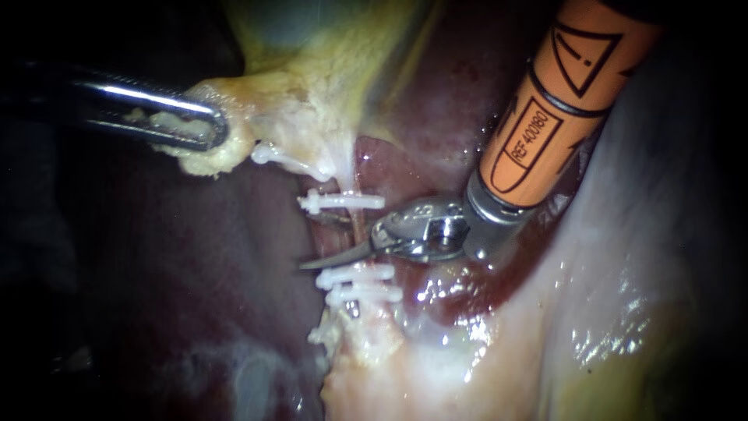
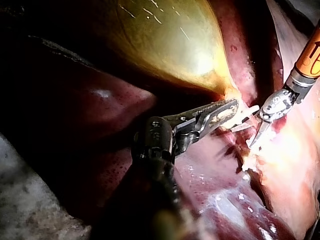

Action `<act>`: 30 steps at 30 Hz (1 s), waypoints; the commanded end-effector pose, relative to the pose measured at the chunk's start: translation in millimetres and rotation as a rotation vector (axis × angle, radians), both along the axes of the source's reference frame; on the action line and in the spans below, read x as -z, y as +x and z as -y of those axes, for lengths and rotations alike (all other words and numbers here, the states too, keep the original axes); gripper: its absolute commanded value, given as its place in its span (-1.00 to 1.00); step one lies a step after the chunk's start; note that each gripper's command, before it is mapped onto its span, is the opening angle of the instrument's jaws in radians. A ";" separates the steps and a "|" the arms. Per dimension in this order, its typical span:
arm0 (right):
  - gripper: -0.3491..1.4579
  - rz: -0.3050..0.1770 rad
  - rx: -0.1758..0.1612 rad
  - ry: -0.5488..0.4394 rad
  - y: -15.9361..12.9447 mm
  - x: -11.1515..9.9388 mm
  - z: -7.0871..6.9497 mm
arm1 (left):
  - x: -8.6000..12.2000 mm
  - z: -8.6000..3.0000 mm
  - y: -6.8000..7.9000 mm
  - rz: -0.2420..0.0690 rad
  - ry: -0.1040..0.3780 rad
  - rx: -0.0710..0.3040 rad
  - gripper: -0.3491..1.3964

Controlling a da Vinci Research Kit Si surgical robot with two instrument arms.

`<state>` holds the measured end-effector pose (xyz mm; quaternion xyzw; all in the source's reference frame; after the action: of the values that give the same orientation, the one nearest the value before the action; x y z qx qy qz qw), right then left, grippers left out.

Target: Go to the cutting position right tube

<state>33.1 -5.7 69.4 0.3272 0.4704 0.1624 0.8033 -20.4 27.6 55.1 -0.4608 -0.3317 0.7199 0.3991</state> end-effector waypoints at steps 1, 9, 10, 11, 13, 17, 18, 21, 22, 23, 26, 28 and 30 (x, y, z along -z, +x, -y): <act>0.94 -0.007 0.002 0.005 0.3 0.3 0.2 | 0.0 0.0 0.0 0.000 0.000 0.000 -1.00; 0.96 -0.035 0.011 0.013 1.8 1.8 1.2 | 0.0 0.0 0.0 0.000 0.000 0.000 -1.00; 0.96 -0.041 0.015 0.013 1.9 2.0 1.2 | 0.0 0.0 0.0 0.000 0.000 0.000 -1.00; 0.94 -0.043 0.018 0.014 2.0 2.1 1.3 | 0.0 0.0 0.0 0.000 0.000 0.000 -1.00; 0.94 -0.049 0.016 0.014 2.1 2.2 1.3 | 0.0 0.0 0.0 0.000 0.000 0.000 -1.00; 0.94 -0.052 0.014 0.015 2.2 2.3 1.2 | 0.0 0.0 0.0 0.000 0.000 0.000 -1.00; 0.94 -0.052 0.014 0.015 2.1 2.4 1.2 | 0.0 0.0 0.0 0.000 0.000 0.000 -1.00; 0.94 -0.052 0.014 0.015 2.1 2.4 1.2 | 0.0 0.0 0.0 0.000 0.000 0.000 -1.00; 0.94 -0.052 0.014 0.015 2.1 2.4 1.2 | 0.0 0.0 0.0 0.000 0.000 0.000 -1.00; 0.94 -0.052 0.014 0.015 2.1 2.4 1.2 | 0.0 0.0 0.0 0.000 0.000 0.000 -1.00; 0.94 -0.052 0.014 0.015 2.1 2.3 1.2 | 0.0 0.0 0.0 0.000 0.000 0.000 -1.00; 0.94 -0.052 0.014 0.015 2.1 2.3 1.2 | 0.0 0.0 0.0 0.000 0.000 0.000 -1.00; 0.94 -0.052 0.014 0.015 2.1 2.3 1.2 | -0.1 -0.1 0.0 0.000 0.000 0.000 -1.00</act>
<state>35.3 -6.9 67.1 0.3408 0.4876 0.1518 0.7893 -20.5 27.7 55.1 -0.4609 -0.3316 0.7200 0.3991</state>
